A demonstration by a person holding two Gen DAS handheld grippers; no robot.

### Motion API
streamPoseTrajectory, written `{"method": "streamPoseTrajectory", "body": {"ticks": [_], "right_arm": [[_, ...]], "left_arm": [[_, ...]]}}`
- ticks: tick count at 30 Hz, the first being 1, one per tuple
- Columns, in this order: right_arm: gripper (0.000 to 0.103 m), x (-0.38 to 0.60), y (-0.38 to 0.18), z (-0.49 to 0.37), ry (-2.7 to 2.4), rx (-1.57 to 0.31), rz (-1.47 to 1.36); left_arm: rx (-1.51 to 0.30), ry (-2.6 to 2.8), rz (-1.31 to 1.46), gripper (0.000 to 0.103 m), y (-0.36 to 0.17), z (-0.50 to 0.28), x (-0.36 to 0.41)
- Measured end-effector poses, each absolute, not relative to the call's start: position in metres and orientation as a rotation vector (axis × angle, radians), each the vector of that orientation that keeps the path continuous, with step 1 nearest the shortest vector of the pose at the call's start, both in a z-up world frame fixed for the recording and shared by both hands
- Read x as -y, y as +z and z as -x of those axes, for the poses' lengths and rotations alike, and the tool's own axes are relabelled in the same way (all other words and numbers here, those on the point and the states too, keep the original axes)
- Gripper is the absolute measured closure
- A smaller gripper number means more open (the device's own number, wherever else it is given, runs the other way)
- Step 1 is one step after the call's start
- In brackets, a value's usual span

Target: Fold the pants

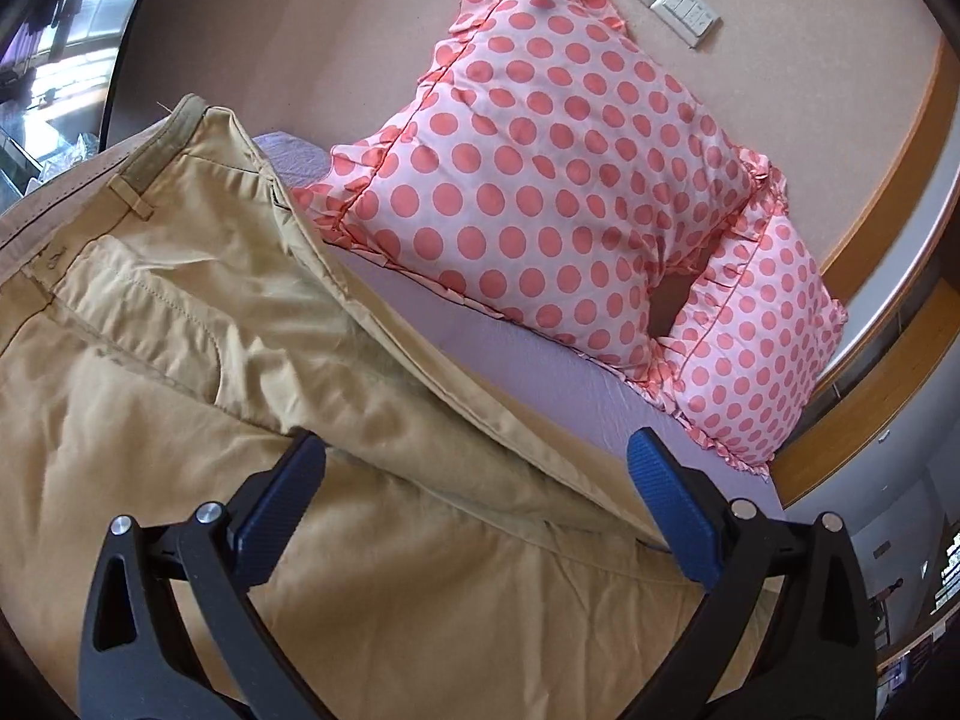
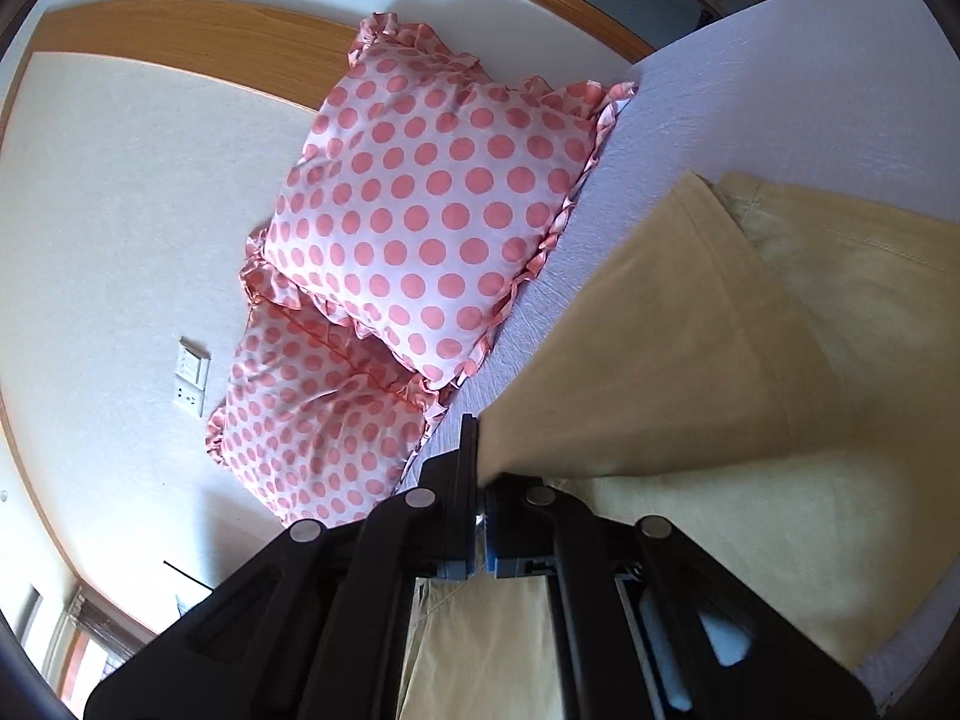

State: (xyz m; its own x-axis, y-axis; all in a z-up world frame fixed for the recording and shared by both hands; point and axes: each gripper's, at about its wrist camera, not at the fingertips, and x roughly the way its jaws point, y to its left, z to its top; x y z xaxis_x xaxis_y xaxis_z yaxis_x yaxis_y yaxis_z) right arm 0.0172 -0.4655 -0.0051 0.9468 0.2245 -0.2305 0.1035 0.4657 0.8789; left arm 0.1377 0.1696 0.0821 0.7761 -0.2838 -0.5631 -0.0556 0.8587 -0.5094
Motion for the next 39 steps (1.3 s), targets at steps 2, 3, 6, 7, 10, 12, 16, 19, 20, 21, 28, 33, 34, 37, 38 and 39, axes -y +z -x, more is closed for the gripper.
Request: {"method": "streamPoseTrajectory", "body": {"ticks": [2, 3, 6, 7, 10, 12, 16, 19, 20, 21, 28, 33, 34, 37, 38, 39], "right_arm": [[0.101, 0.466, -0.006, -0.017, 0.083, -0.334, -1.088], [0.101, 0.467, -0.006, -0.016, 0.088, -0.334, -1.091], [0.101, 0.468, -0.009, -0.016, 0.101, -0.337, -1.096], [0.101, 0.469, -0.01, -0.016, 0.105, -0.339, -1.095], [0.101, 0.47, -0.012, -0.019, 0.111, -0.346, -1.092], [0.101, 0.471, -0.012, -0.02, 0.109, -0.353, -1.081], [0.101, 0.476, -0.003, -0.02, 0.108, -0.339, -1.056], [0.101, 0.485, 0.01, -0.008, 0.092, -0.293, -1.026], [0.101, 0.488, 0.013, -0.002, 0.08, -0.283, -1.018], [0.101, 0.492, 0.013, 0.002, 0.066, -0.279, -1.011], [0.101, 0.507, -0.012, 0.031, -0.048, -0.353, -1.01], [0.101, 0.511, -0.034, 0.047, -0.104, -0.405, -1.044], [0.101, 0.512, -0.037, 0.049, -0.11, -0.412, -1.049], [0.101, 0.51, -0.043, 0.054, -0.131, -0.424, -1.043], [0.101, 0.509, -0.044, 0.056, -0.135, -0.424, -1.045], [0.101, 0.509, -0.045, 0.058, -0.139, -0.425, -1.048]], "left_arm": [[-0.739, -0.073, 0.489, 0.007, 0.077, -0.172, -0.168], [-0.771, -0.032, 0.474, 0.012, 0.072, -0.188, -0.169], [-0.852, 0.082, 0.475, 0.023, 0.056, -0.23, -0.18], [-0.876, 0.117, 0.477, 0.025, 0.051, -0.243, -0.184], [-0.919, 0.226, 0.482, 0.039, 0.039, -0.273, -0.202], [-0.92, 0.283, 0.513, 0.083, 0.034, -0.282, -0.217], [-0.85, 0.252, 0.532, 0.098, 0.05, -0.253, -0.226], [-0.719, 0.204, 0.457, 0.098, 0.082, -0.183, -0.217], [-0.688, 0.186, 0.455, 0.098, 0.088, -0.154, -0.217], [-0.662, 0.169, 0.461, 0.097, 0.093, -0.123, -0.218], [-0.658, 0.147, 0.519, 0.096, 0.044, 0.03, -0.211], [-0.681, 0.135, 0.576, 0.095, 0.015, 0.052, -0.217], [-0.68, 0.127, 0.59, 0.095, 0.014, 0.054, -0.219], [-0.666, 0.108, 0.593, 0.095, 0.014, 0.058, -0.219], [-0.665, 0.101, 0.591, 0.095, 0.014, 0.058, -0.219], [-0.665, 0.093, 0.589, 0.095, 0.014, 0.057, -0.22]]}}
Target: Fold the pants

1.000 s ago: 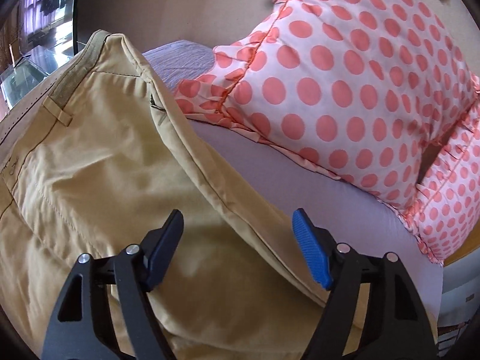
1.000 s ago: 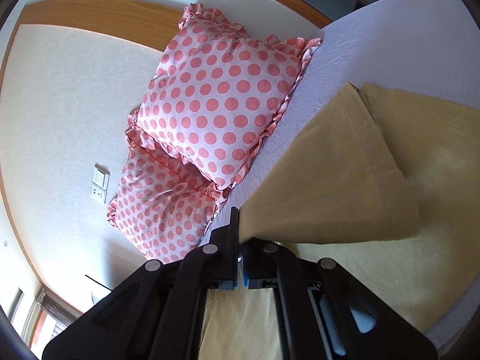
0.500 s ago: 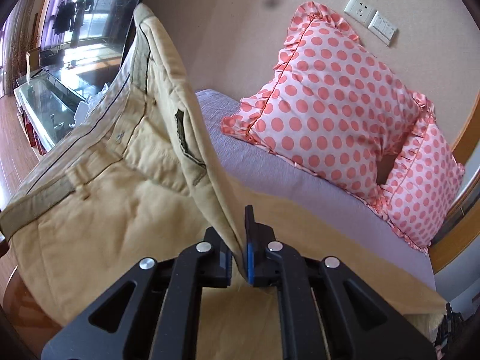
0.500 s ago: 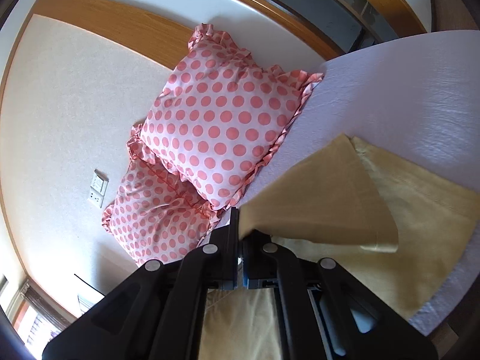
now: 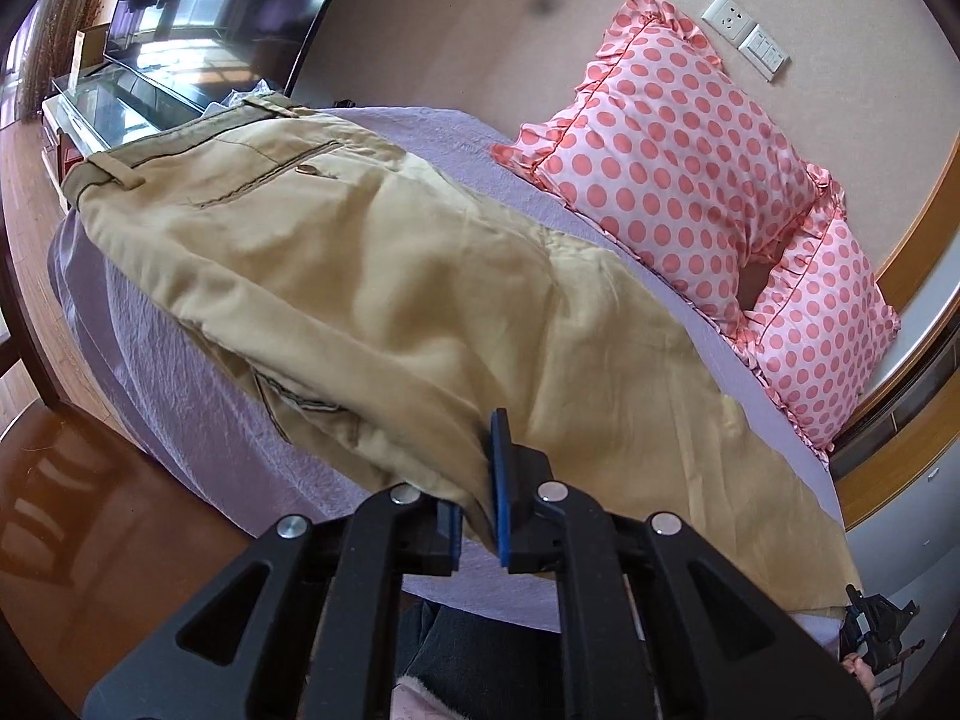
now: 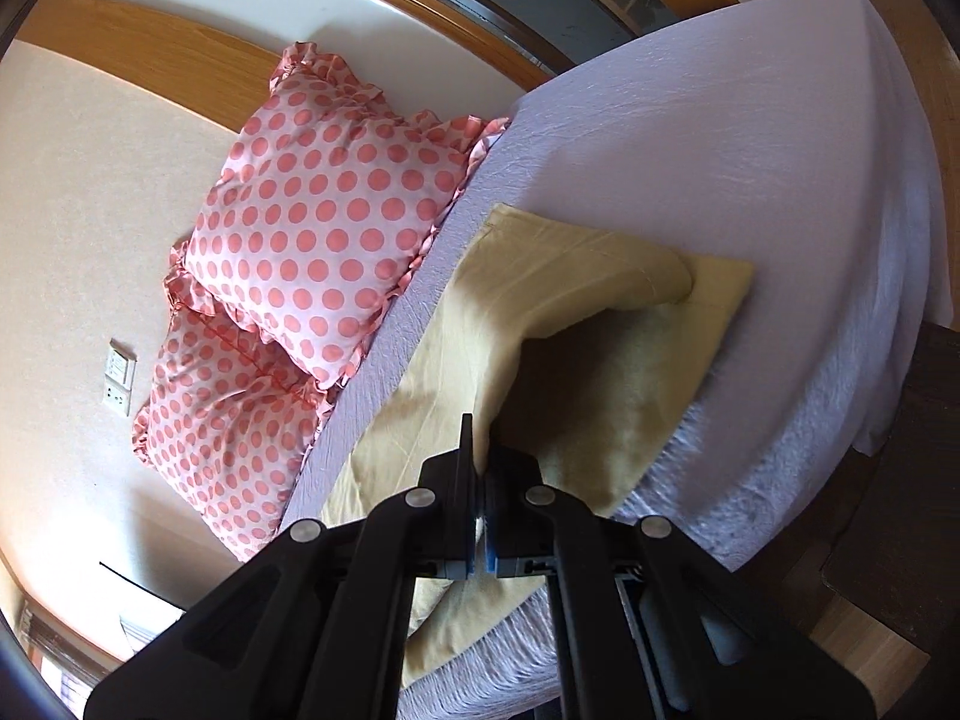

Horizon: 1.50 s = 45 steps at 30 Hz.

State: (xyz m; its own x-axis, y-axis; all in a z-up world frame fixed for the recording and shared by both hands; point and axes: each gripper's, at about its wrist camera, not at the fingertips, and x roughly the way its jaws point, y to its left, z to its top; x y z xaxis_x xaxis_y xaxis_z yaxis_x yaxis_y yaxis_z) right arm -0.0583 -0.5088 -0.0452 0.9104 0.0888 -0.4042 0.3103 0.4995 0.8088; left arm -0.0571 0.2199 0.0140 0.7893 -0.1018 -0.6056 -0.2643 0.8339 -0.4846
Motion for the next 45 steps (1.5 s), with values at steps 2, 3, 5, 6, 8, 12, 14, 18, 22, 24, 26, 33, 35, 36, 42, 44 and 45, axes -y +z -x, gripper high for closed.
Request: {"method": "streamPoseTrajectory", "body": {"ticks": [2, 3, 5, 6, 8, 12, 14, 18, 22, 24, 26, 33, 35, 36, 42, 44, 45], "right_arm": [[0.101, 0.508, -0.047, 0.06, -0.153, -0.436, -1.043], [0.101, 0.507, -0.047, 0.06, -0.159, -0.441, -1.04], [0.101, 0.505, -0.046, 0.061, -0.177, -0.453, -1.017], [0.101, 0.503, -0.044, 0.062, -0.185, -0.453, -1.003], [0.1, 0.5, -0.04, 0.064, -0.21, -0.469, -0.974], [0.058, 0.503, -0.029, 0.083, -0.348, -0.405, -0.927], [0.057, 0.506, -0.025, 0.09, -0.426, -0.38, -0.89], [0.058, 0.512, -0.031, 0.087, -0.43, -0.392, -0.878], [0.06, 0.502, -0.031, 0.081, -0.387, -0.412, -0.852], [0.073, 0.495, -0.033, 0.076, -0.349, -0.418, -0.842], [0.093, 0.492, -0.037, 0.067, -0.312, -0.428, -0.835], [0.099, 0.447, 0.016, 0.026, -0.11, -0.308, -0.701], [0.1, 0.409, 0.041, 0.006, 0.035, -0.282, -0.647], [0.1, 0.386, 0.053, -0.003, 0.112, -0.274, -0.621], [0.1, 0.209, 0.068, -0.038, 0.634, -0.385, -0.373], [0.1, 0.149, 0.045, -0.042, 0.767, -0.532, -0.226], [0.1, 0.125, 0.03, -0.042, 0.812, -0.615, -0.155]], "left_arm": [[-0.666, 0.079, 0.588, 0.095, 0.013, 0.056, -0.222], [-0.667, 0.075, 0.589, 0.095, 0.012, 0.056, -0.223], [-0.663, 0.065, 0.587, 0.095, 0.01, 0.058, -0.224], [-0.661, 0.06, 0.588, 0.095, 0.009, 0.058, -0.224], [-0.66, 0.05, 0.598, 0.093, 0.007, 0.06, -0.226], [-0.636, 0.013, 0.613, 0.089, 0.006, 0.068, -0.229], [-0.614, -0.003, 0.617, 0.085, 0.007, 0.075, -0.231], [-0.562, -0.006, 0.624, 0.075, 0.006, 0.092, -0.236], [-0.514, 0.002, 0.684, 0.072, -0.001, 0.108, -0.248], [-0.473, 0.024, 0.712, 0.071, -0.003, 0.116, -0.255], [-0.441, 0.045, 0.739, 0.066, -0.004, 0.121, -0.261], [-0.412, 0.054, 0.751, 0.048, -0.005, 0.128, -0.265], [-0.395, 0.046, 0.758, 0.044, -0.005, 0.132, -0.265], [-0.388, 0.041, 0.763, 0.043, -0.005, 0.134, -0.264], [-0.368, 0.033, 0.764, 0.037, -0.005, 0.143, -0.264], [-0.381, 0.016, 0.761, 0.035, -0.006, 0.142, -0.262], [-0.394, 0.008, 0.757, 0.034, -0.008, 0.14, -0.261]]}}
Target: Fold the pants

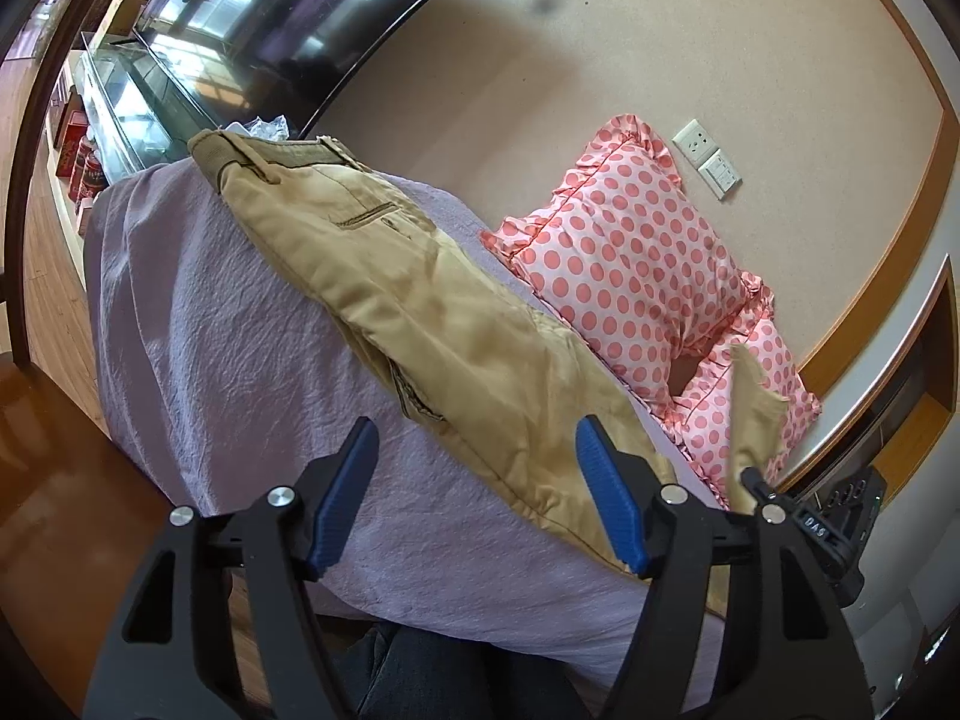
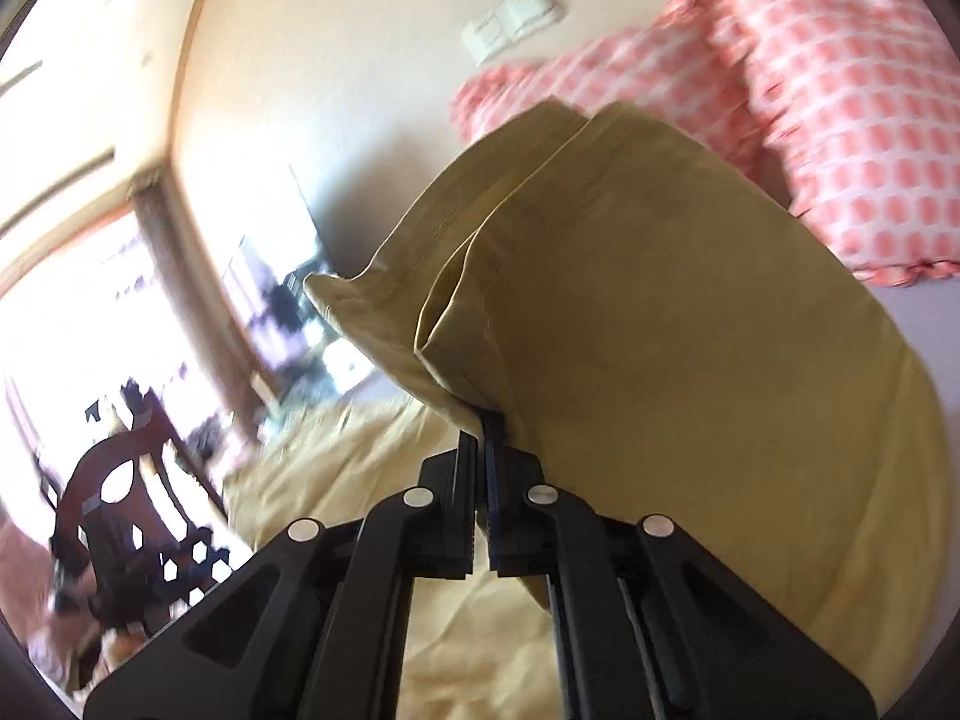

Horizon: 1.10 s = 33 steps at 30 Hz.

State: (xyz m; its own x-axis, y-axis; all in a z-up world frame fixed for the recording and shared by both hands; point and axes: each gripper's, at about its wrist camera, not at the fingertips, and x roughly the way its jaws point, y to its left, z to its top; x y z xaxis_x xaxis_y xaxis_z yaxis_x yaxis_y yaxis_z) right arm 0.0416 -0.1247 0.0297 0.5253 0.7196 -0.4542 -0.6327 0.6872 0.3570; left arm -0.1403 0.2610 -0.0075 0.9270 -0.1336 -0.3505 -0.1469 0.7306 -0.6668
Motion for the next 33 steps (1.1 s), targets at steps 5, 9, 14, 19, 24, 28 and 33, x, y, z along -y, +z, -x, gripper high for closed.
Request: {"method": "streamPoseTrajectory", "body": {"ticks": [5, 9, 14, 19, 24, 28, 33], "right_arm": [[0.077, 0.098, -0.002, -0.019, 0.864, -0.714, -0.032], [0.043, 0.126, 0.012, -0.017, 0.823, -0.627, -0.118], [0.043, 0.13, 0.01, -0.036, 0.732, -0.652, -0.143], [0.042, 0.12, 0.001, -0.04, 0.732, -0.683, -0.152], [0.039, 0.118, -0.001, -0.036, 0.749, -0.688, -0.164], [0.038, 0.124, -0.003, -0.036, 0.745, -0.69, -0.181], [0.036, 0.125, -0.005, -0.034, 0.75, -0.694, -0.194]], "left_arm": [[-0.436, -0.04, 0.733, 0.03, -0.015, 0.13, -0.255], [-0.454, -0.043, 0.752, 0.027, -0.024, 0.122, -0.255], [-0.475, -0.059, 0.773, 0.026, -0.03, 0.116, -0.254], [-0.501, -0.056, 0.76, 0.026, -0.028, 0.103, -0.253], [-0.53, -0.019, 0.764, 0.026, -0.02, 0.076, -0.258], [-0.559, 0.043, 0.782, 0.022, -0.009, 0.061, -0.27], [-0.603, 0.044, 0.929, 0.021, -0.005, 0.057, -0.294]]}}
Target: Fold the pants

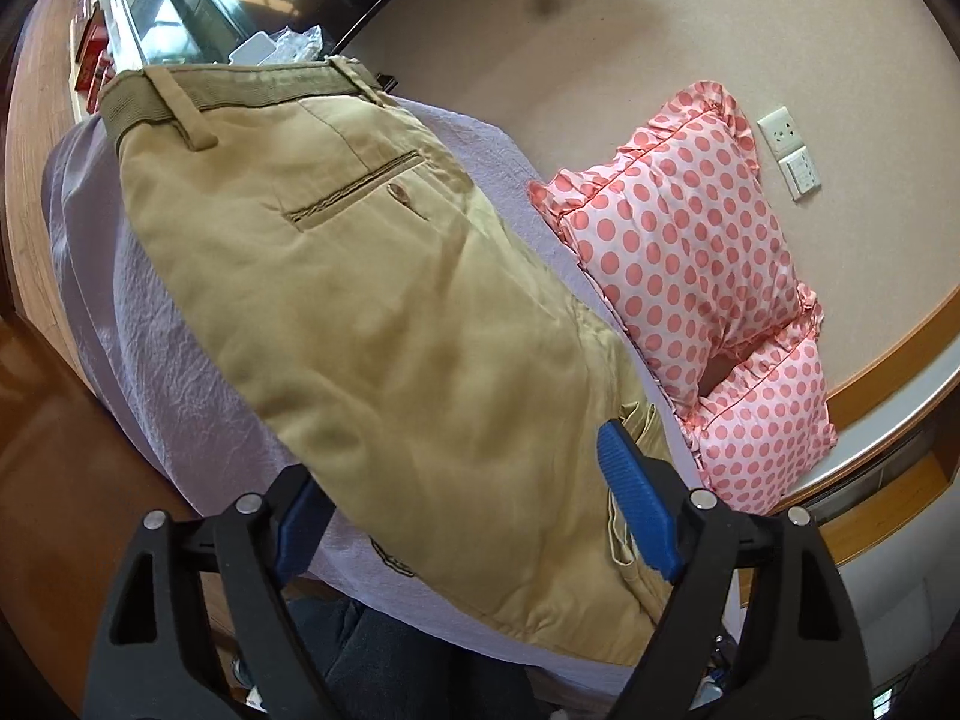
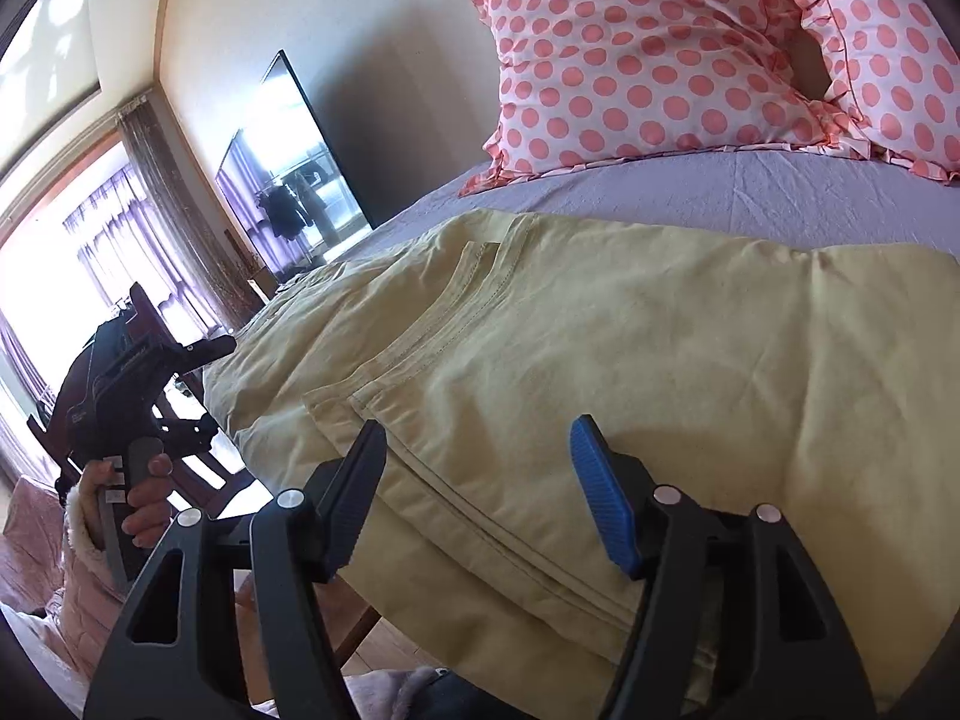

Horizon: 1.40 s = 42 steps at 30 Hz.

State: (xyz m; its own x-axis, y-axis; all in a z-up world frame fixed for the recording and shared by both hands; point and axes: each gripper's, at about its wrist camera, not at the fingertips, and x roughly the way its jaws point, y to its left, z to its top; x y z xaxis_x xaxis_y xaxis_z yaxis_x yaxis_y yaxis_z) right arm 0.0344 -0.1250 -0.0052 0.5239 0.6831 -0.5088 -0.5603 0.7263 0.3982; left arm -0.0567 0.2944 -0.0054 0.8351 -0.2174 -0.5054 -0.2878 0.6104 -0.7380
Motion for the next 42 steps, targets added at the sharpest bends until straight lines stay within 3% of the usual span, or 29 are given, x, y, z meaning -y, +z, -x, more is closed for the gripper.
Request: {"method": "streamPoseTrajectory", "body": {"ticks": [13, 16, 17, 18, 19, 22, 27, 33, 38, 40, 42], "right_arm": [[0.033, 0.13, -0.008, -0.031, 0.772, -0.676, -0.213], [0.033, 0.132, -0.008, -0.029, 0.778, -0.668, -0.22], [0.033, 0.133, -0.008, -0.028, 0.781, -0.664, -0.224], [0.033, 0.135, -0.008, -0.028, 0.786, -0.661, -0.23], [0.033, 0.137, -0.008, -0.027, 0.789, -0.657, -0.235], [0.033, 0.147, -0.006, -0.024, 0.792, -0.642, -0.253], [0.031, 0.188, 0.004, -0.017, 0.733, -0.573, -0.319], [0.02, 0.272, 0.015, -0.003, 0.517, -0.461, -0.454], [0.016, 0.337, 0.005, 0.003, 0.393, -0.453, -0.632], [0.016, 0.353, 0.002, 0.008, 0.365, -0.453, -0.663], [0.016, 0.363, 0.004, 0.01, 0.345, -0.456, -0.665]], "left_arm": [[-0.596, 0.199, 0.881, 0.018, 0.015, 0.035, -0.329], [-0.584, 0.248, 0.921, 0.023, 0.014, 0.03, -0.346], [-0.58, 0.279, 0.917, 0.041, 0.014, 0.028, -0.35], [-0.585, 0.327, 0.899, 0.069, 0.013, 0.026, -0.353], [-0.588, 0.372, 0.877, 0.083, 0.014, 0.025, -0.354], [-0.552, 0.396, 0.776, 0.09, 0.033, 0.024, -0.339], [-0.503, 0.331, 0.465, 0.092, 0.101, 0.003, -0.263], [-0.419, -0.008, 0.018, 0.088, 0.15, -0.006, -0.075], [-0.528, -0.399, -0.189, 0.089, 0.101, 0.0, 0.063], [-0.657, -0.505, -0.253, 0.089, 0.063, -0.003, 0.097], [-0.674, -0.5, -0.341, 0.088, 0.035, 0.006, 0.116]]}}
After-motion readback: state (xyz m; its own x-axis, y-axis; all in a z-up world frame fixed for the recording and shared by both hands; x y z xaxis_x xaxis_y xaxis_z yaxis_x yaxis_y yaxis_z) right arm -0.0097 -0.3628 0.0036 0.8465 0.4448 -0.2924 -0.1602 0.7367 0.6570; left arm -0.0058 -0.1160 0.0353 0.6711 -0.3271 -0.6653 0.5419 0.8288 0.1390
